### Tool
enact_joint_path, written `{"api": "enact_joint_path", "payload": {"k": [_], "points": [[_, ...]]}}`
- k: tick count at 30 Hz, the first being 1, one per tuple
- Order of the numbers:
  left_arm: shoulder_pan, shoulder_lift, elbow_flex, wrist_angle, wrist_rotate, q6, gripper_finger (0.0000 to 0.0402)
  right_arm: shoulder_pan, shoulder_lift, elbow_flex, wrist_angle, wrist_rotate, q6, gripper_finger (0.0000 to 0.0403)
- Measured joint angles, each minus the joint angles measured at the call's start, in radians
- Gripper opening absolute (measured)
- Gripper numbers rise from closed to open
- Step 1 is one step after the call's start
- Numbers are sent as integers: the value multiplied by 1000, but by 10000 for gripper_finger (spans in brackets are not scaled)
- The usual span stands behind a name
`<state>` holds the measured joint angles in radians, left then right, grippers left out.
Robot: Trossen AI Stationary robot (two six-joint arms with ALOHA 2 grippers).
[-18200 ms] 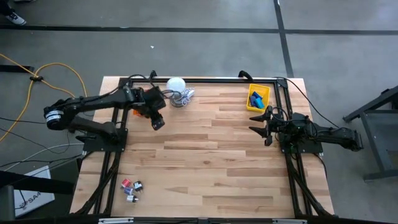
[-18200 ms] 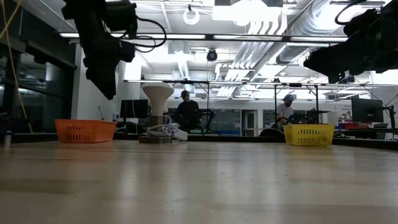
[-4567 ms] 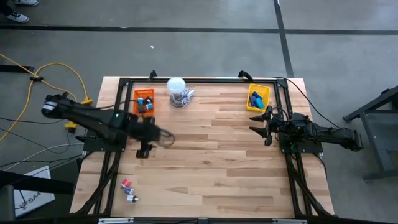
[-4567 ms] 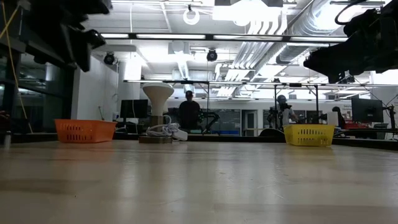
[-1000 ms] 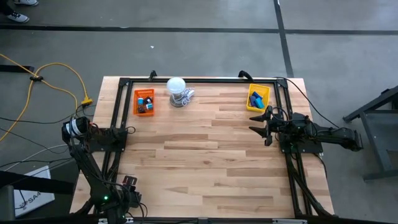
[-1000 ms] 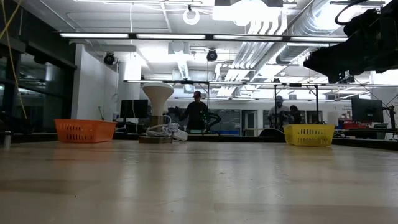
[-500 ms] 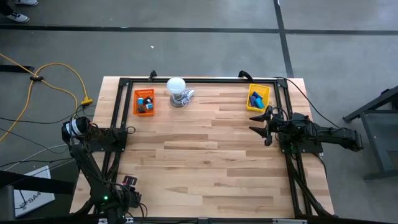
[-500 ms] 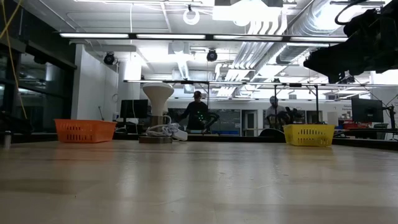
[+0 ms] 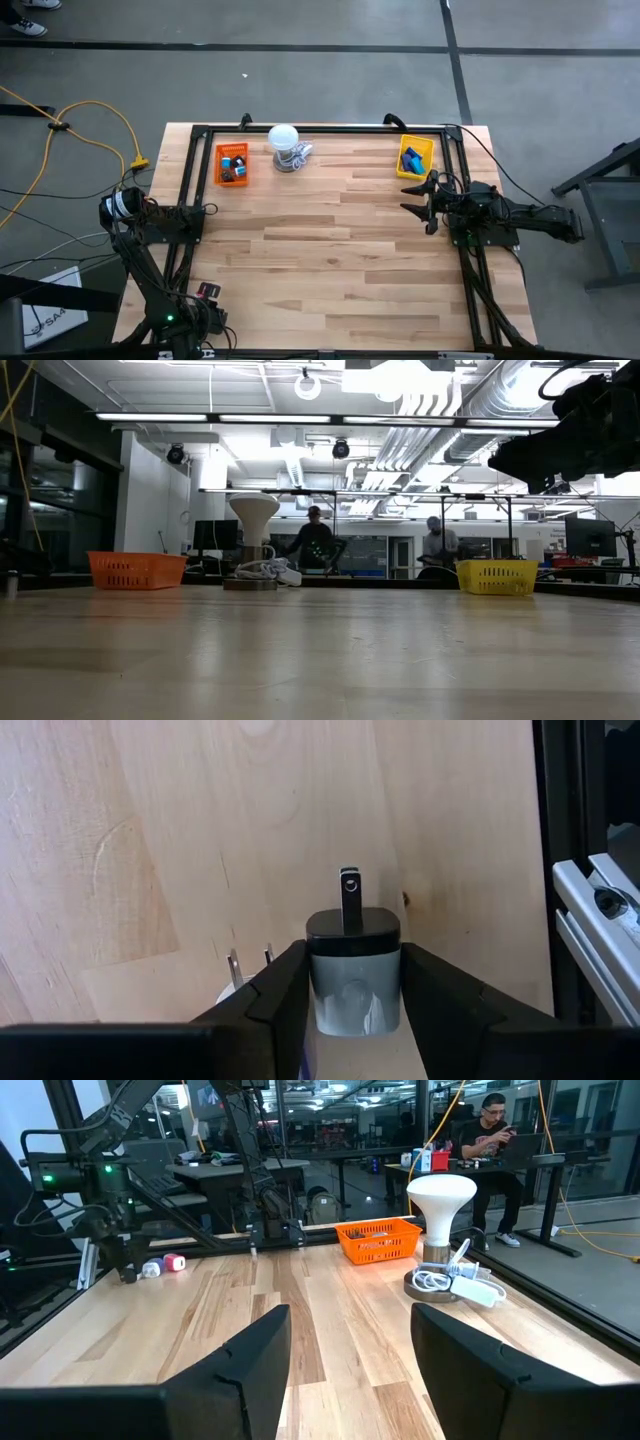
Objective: Pick & Place Office items
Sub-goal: Put the white charger adapter into the orange basket
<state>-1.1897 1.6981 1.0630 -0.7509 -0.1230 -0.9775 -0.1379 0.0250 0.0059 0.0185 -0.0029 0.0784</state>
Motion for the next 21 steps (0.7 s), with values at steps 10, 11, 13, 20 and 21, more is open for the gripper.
{"api": "enact_joint_path", "payload": {"k": [10,11,13,20,21], "points": [[0,0,0,16,6,5,138,0,0,0,0,0,0,195],[0,0,0,21,12,5,138,0,0,0,0,0,0,195],[0,0,0,24,14,12,138,0,0,0,0,0,0,195],[0,0,20,24,17,75,138,0,0,0,0,0,0,195],[2,0,25,21,17,88,138,0,0,0,0,0,0,195]]}}
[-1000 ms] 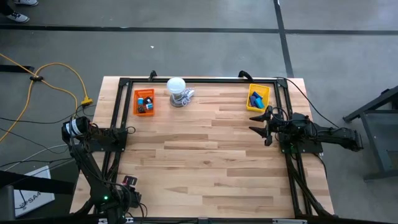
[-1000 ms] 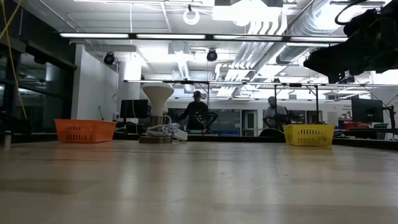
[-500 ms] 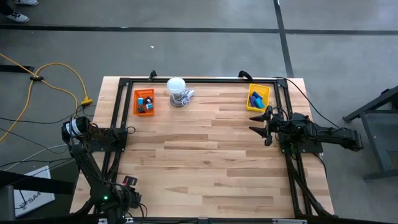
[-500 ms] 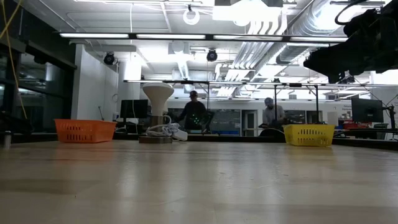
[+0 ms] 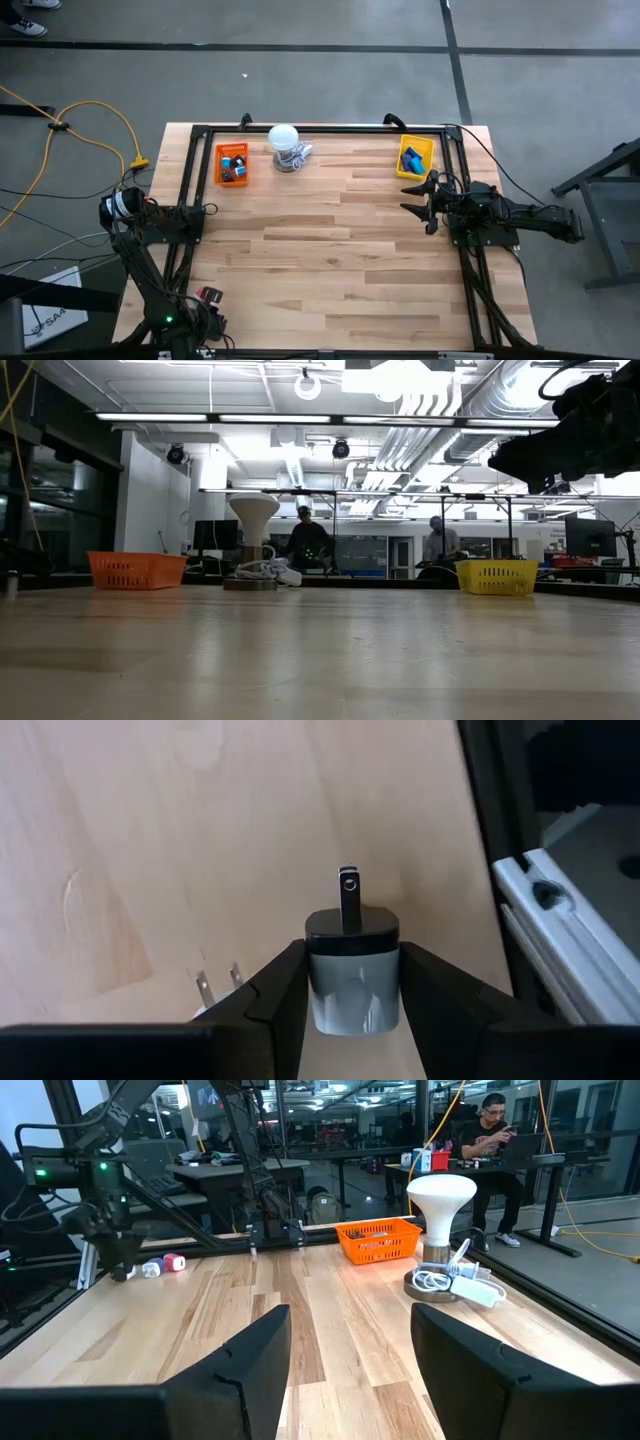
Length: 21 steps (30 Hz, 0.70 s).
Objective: Pick & Place Office items
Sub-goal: Put the white charger adapter into the orange basket
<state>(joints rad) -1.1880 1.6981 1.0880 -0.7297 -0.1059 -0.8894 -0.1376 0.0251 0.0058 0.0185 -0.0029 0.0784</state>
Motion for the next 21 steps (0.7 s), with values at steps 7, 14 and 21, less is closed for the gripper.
{"api": "enact_joint_path", "payload": {"k": [7,14,21], "points": [[18,-2,26,-7,1,67,138,0,0,0,0,0,0,195],[75,-41,28,-17,-1,108,138,0,0,0,0,0,0,195],[203,-90,28,-101,-14,221,138,0,0,0,0,0,0,195]]}}
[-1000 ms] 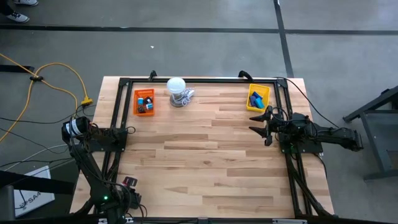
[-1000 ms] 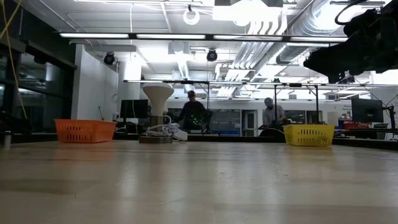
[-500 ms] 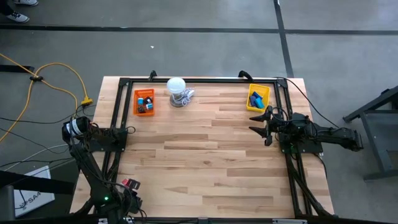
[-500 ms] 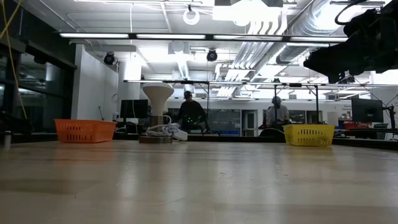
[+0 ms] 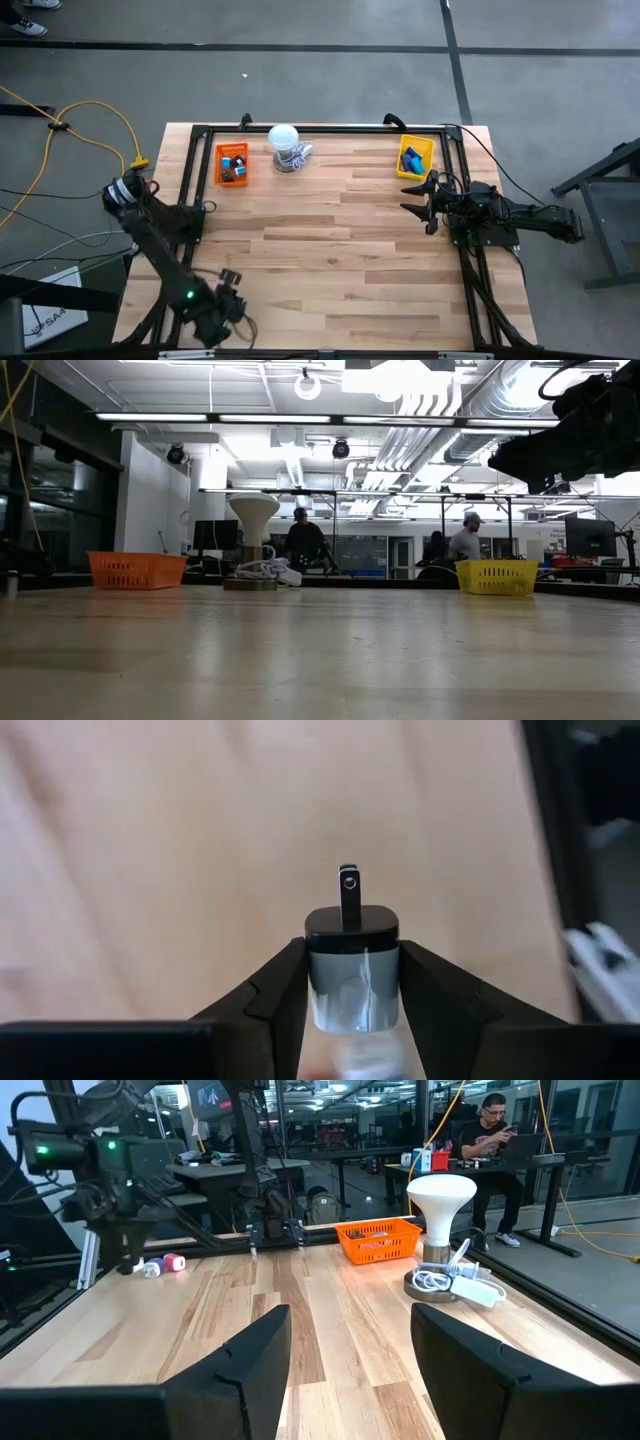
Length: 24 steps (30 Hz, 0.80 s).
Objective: Pick & Place Office items
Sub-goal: Put the white charger adapter into the orange basket
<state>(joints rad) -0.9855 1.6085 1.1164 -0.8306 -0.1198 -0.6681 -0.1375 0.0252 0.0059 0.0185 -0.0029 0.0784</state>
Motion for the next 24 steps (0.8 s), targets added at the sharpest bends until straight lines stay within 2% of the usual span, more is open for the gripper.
{"api": "enact_joint_path", "payload": {"k": [7,14,24], "points": [[158,-103,0,-134,-115,67,138,0,0,0,0,0,0,195],[360,-186,0,-274,-122,90,138,0,0,0,0,0,0,195],[685,-267,-18,-295,-118,255,138,0,0,0,0,0,0,195]]}}
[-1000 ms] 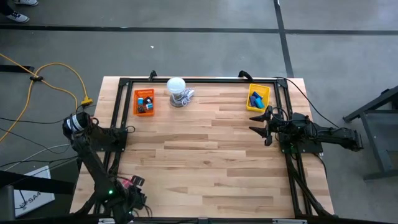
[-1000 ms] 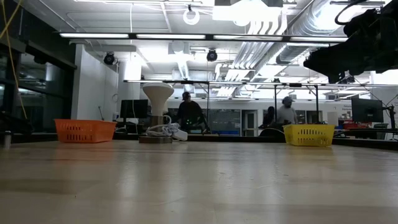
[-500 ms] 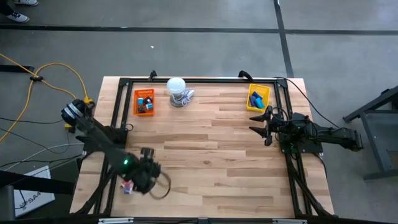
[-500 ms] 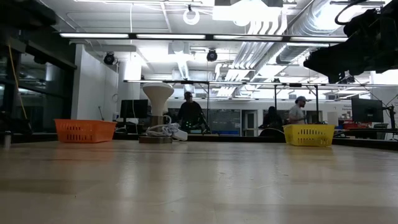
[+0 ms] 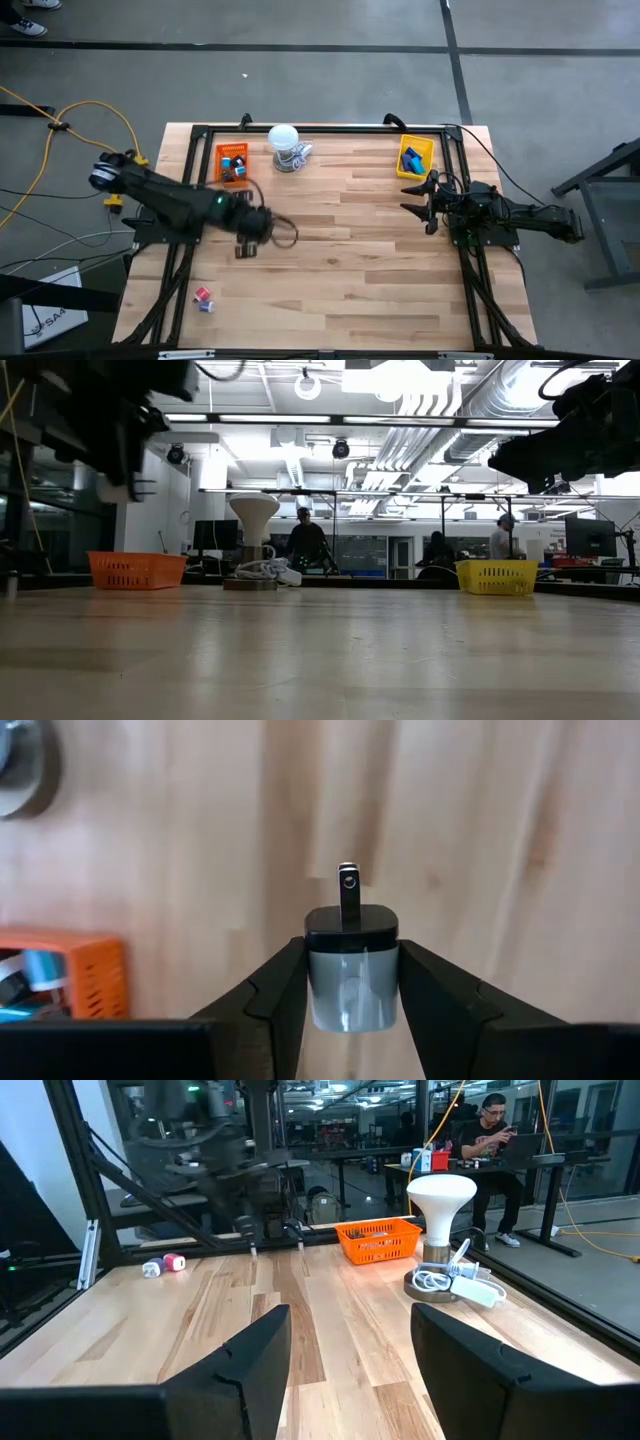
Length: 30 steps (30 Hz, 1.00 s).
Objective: Pick & Place Office items
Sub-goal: Put the white charger adapter into the orange basket
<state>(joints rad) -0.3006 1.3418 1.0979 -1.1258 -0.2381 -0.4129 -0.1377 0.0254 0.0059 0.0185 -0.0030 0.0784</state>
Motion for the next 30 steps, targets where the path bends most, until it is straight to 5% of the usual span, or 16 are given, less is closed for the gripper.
{"api": "enact_joint_path", "payload": {"k": [18,30], "points": [[657,-11,-48,84,139,298,138,0,0,0,0,0,0,195],[942,-16,-90,97,224,394,138,0,0,0,0,0,0,195]]}}
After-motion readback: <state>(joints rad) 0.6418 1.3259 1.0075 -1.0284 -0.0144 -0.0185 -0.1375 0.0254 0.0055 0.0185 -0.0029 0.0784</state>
